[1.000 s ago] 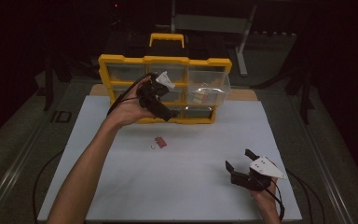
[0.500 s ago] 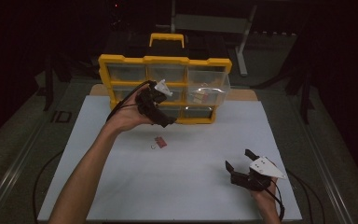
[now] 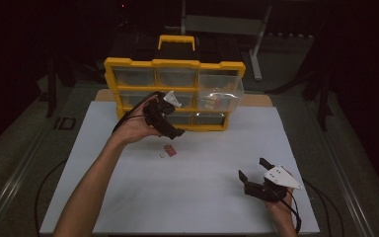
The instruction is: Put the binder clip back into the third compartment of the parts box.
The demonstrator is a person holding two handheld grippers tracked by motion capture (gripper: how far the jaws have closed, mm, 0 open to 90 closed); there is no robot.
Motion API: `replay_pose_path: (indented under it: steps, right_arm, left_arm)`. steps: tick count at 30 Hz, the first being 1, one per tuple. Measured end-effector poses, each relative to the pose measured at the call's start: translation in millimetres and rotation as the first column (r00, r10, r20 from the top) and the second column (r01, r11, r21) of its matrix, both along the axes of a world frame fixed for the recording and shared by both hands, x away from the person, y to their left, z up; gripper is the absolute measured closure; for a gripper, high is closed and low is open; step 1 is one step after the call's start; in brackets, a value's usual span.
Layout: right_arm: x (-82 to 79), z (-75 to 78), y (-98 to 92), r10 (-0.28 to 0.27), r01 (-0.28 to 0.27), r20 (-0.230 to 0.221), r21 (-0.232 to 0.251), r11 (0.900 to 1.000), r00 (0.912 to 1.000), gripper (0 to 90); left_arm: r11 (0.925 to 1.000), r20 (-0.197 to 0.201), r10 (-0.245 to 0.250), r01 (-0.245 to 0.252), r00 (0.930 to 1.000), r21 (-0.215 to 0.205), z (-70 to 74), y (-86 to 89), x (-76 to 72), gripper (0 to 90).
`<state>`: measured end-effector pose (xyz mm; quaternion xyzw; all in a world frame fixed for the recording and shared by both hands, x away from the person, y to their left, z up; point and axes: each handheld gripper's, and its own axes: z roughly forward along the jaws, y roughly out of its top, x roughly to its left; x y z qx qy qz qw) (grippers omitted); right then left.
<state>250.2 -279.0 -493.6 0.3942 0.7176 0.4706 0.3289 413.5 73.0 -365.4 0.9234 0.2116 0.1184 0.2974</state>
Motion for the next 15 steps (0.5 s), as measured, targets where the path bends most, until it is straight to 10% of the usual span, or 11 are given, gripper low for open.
replay_pose_path:
  steps: [15]
  right_arm:
    - [0.2,-0.2,0.2,0.003,-0.003,-0.002,0.001,1.000,1.0000,12.4]
  left_arm:
    - [0.9995,-0.032,0.028,-0.027,0.9991,0.014,-26.9,10.5,1.0,10.9]
